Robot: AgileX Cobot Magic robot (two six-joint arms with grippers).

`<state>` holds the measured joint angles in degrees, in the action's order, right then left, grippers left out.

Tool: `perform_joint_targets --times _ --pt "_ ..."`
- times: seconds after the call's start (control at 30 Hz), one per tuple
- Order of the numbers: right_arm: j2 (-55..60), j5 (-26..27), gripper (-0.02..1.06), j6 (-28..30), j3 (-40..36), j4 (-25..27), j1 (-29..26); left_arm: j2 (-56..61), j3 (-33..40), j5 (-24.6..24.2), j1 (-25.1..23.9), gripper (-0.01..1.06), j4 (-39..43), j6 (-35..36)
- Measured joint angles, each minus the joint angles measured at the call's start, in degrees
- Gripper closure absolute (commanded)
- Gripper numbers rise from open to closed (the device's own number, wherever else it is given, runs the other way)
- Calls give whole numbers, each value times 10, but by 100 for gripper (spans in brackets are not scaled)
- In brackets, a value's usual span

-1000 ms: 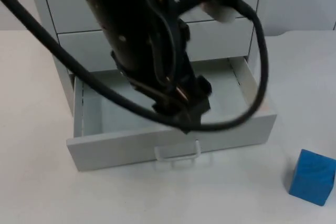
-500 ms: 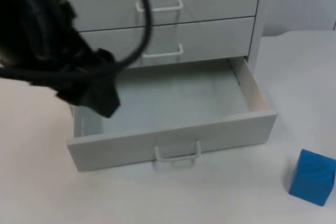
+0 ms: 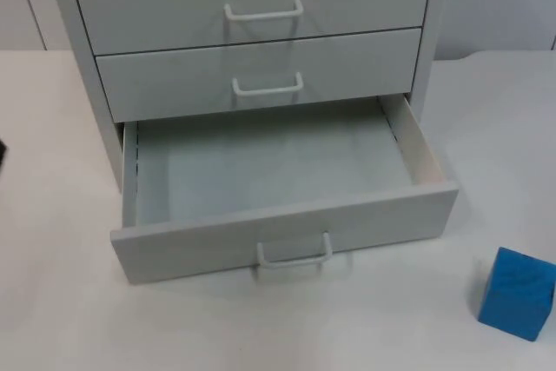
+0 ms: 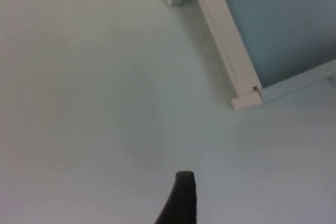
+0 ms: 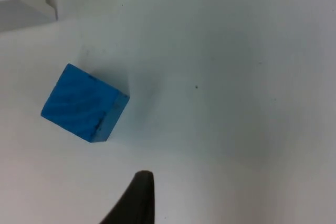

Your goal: Open the drawer with the left hand, place the block into the drawer with the right hand, then close the drawer with the left hand.

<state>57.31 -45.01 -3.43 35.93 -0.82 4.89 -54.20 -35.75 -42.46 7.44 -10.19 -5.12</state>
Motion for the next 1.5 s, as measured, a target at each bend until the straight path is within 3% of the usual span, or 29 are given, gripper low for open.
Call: perform_joint_targets --times 0.27,0.47,0.73,0.93,1.03,1.07,1.1,1.13,1.5 --pt "0 0 -1 0 0 1 0 109 10 -46 -57 29 65 26" --pt "0 0 -1 0 0 1 0 145 10 -54 -68 29 115 63" --pt "0 0 -1 0 0 8 0 151 10 -59 -68 29 119 67" --pt "0 0 -1 0 0 12 0 151 10 -60 -68 29 73 9" --pt "0 0 -1 0 0 12 0 151 10 -60 -68 22 52 -12" --pt "0 0 -1 0 0 12 0 151 10 -60 -68 16 45 -19" --pt "0 0 -1 0 0 12 0 151 10 -60 -68 3 41 -22" --pt "0 0 -1 0 0 12 0 151 10 -60 -68 0 39 -23" --pt "0 -22 -1 34 0 27 5 151 10 -60 -68 0 26 -30"
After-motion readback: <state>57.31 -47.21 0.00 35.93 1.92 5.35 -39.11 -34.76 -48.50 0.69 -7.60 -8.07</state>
